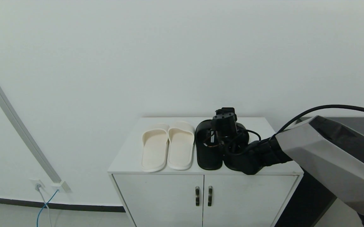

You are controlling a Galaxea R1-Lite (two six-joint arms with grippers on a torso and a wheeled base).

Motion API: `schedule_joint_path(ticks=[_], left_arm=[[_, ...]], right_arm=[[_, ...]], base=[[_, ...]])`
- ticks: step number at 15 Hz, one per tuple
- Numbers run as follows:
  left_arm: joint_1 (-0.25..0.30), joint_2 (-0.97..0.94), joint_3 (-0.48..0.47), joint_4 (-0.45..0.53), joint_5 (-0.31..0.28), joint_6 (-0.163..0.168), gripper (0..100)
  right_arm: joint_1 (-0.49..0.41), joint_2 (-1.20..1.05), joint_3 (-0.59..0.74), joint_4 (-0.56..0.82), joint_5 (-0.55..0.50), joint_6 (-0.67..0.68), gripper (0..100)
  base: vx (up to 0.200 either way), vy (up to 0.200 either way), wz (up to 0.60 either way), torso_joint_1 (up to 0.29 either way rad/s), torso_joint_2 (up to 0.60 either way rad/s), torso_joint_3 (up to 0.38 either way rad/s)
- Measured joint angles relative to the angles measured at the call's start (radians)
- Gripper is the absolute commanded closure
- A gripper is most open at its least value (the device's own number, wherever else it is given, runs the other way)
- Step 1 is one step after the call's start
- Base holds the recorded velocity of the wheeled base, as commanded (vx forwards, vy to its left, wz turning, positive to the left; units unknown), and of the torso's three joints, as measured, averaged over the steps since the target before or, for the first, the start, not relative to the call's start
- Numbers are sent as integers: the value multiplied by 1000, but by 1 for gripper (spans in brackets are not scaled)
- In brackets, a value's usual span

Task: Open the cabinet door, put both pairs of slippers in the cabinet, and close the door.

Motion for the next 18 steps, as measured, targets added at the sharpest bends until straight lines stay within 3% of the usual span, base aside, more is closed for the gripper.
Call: schedule_joint_path(ticks=[11,14,18], left_arm=[[0,0,0,0,0,0,100],[0,0,0,0,0,0,100],[0,0,0,0,-1,2,100]], right_arm=[[-1,-13,20,1,-5,1,100],[4,-99,132,-26,37,-23,100],[35,-295,421,-161,242,-115,100]], base=[[0,0,0,0,0,0],[0,0,0,0,0,0],[0,0,0,0,0,0]])
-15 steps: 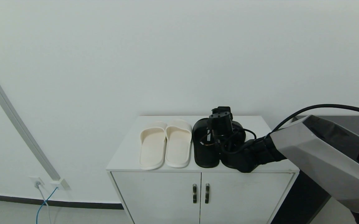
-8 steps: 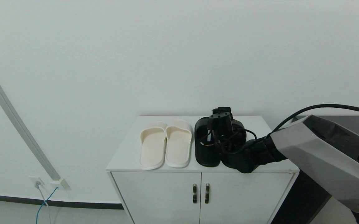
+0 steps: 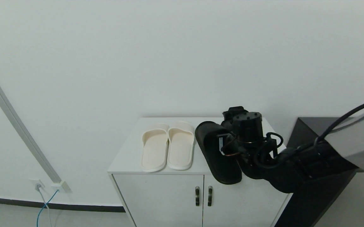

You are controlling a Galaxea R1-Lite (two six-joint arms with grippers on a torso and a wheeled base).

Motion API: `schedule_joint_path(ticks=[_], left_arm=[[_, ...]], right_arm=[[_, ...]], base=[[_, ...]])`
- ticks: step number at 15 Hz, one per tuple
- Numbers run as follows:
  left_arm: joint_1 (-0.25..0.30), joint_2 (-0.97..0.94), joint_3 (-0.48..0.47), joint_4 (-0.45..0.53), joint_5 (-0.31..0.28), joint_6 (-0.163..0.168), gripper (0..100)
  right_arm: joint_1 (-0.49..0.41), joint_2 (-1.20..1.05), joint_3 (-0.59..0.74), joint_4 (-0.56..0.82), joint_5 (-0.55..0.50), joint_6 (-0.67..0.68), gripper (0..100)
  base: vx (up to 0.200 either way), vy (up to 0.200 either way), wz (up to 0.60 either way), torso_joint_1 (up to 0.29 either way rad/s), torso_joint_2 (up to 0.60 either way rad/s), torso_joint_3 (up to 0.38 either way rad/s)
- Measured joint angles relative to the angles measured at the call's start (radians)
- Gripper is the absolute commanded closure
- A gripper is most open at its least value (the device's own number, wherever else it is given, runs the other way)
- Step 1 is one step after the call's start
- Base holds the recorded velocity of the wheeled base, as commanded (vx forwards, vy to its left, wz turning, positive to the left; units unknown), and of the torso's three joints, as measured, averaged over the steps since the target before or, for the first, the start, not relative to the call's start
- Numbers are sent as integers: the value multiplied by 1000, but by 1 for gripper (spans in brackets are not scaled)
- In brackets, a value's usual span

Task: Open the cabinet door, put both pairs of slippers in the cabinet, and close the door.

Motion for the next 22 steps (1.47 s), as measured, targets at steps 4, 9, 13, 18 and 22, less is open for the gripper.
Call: schedule_joint_path(ticks=[4,9,13,18,22], left_arm=[[0,0,0,0,0,3,100],[0,0,0,0,0,5,100],[0,0,0,0,1,3,100],[0,0,0,0,1,2,100],[0,0,0,0,1,1,100]], right_arm=[[42,-246,286,-37,283,-35,100],[69,-486,497,-43,554,-116,100],[71,-542,579,-50,602,-302,100],[69,-547,624,-91,630,-346,100],[69,-536,626,-91,631,-343,100]], base=[[0,0,0,0,0,0],[0,0,0,0,0,0],[0,0,0,0,0,0],[-80,0,0,1,2,0],[-200,0,0,7,4,1]])
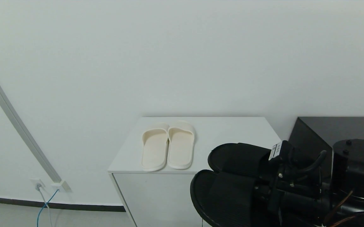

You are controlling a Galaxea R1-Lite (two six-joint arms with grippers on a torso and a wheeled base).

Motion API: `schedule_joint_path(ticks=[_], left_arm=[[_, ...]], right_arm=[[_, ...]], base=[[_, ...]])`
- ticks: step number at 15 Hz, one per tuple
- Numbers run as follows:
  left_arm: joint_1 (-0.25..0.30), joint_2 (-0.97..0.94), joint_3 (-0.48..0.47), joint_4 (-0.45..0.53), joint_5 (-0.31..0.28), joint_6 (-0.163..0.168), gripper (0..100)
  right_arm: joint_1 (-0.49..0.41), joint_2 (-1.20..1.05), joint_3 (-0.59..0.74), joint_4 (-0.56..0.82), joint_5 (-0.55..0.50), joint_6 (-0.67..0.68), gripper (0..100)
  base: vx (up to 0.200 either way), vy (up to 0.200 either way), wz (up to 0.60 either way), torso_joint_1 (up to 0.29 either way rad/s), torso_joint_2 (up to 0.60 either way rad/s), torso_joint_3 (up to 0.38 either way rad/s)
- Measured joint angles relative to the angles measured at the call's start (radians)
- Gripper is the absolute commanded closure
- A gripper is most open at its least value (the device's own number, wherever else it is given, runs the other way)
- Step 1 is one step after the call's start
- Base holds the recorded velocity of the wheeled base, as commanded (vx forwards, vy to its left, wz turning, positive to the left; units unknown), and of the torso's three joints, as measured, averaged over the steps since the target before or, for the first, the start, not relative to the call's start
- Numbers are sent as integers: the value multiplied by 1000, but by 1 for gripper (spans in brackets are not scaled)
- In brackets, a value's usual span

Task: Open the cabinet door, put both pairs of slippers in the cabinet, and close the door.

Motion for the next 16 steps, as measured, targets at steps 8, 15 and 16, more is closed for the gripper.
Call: schedule_joint_path(ticks=[8,15,16], left_arm=[[0,0,0,0,1,-1,100],[-1,0,0,0,0,0,100],[0,0,0,0,0,0,100]], right_arm=[[1,16,2,0,0,35,100],[0,24,14,-1,0,36,100],[0,27,16,-4,-1,36,100]], base=[[-50,0,0,-1,-1,1],[0,0,0,0,0,0],[0,0,0,0,0,0]])
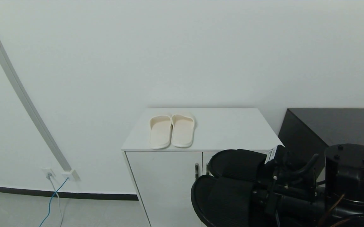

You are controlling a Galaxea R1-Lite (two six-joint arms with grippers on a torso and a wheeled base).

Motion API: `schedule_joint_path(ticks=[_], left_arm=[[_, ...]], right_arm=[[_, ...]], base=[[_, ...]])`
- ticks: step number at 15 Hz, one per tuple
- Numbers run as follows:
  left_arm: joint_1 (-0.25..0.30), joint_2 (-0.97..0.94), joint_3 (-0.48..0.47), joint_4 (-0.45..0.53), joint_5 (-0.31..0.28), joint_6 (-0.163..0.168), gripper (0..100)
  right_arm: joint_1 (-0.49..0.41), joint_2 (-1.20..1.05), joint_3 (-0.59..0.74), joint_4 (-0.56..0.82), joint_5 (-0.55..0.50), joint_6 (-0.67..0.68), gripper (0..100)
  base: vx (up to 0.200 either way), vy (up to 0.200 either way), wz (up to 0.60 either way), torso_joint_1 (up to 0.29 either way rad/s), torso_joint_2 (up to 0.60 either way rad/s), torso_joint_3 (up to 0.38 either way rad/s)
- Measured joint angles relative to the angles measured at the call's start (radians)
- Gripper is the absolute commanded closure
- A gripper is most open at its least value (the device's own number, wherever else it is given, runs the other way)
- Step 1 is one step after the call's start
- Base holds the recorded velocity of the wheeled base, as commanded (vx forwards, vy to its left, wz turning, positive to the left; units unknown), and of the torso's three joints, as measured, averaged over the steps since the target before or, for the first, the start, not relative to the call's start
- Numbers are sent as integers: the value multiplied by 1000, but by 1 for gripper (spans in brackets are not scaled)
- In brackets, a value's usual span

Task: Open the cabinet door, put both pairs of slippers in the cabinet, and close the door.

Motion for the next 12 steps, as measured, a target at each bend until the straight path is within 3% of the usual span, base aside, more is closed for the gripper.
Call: schedule_joint_path(ticks=[3,4,7,12], left_arm=[[0,0,0,0,-1,0,100],[0,0,0,0,-1,0,0],[0,0,0,0,0,0,0],[0,0,0,0,-1,0,0]], right_arm=[[0,5,23,-33,-1,0,100],[0,6,31,-39,-1,0,100],[0,7,48,-58,-4,-2,100],[1,11,62,-61,-1,-3,100]], base=[[0,0,0,0,0,0],[0,0,0,0,0,0],[0,0,0,0,0,0],[0,0,0,-162,388,215]])
